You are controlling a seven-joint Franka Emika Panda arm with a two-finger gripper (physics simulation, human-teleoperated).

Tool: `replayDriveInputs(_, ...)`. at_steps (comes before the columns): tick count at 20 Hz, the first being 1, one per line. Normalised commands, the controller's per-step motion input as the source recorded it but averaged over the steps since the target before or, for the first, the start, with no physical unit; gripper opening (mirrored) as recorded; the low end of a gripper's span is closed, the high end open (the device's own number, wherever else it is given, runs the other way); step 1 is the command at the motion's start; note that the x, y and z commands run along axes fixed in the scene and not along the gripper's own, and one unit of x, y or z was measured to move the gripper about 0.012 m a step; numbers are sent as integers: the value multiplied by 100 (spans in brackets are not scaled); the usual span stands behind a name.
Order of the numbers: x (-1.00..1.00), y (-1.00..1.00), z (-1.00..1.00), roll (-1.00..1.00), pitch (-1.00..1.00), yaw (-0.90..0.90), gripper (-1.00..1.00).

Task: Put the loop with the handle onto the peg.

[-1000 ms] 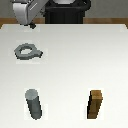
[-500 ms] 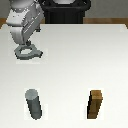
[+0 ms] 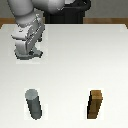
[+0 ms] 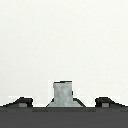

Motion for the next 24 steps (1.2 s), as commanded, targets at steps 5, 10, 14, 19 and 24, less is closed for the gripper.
replayDriveInputs(5, -20, 0, -80, 0, 0, 0, 100)
replayDriveInputs(10, 0, 0, 0, 0, 0, 0, -100)
replayDriveInputs(14, 0, 0, 0, 0, 0, 0, -100)
replayDriveInputs(19, 0, 0, 20, 0, 0, 0, -100)
replayDriveInputs(24, 0, 0, 100, 0, 0, 0, -100)
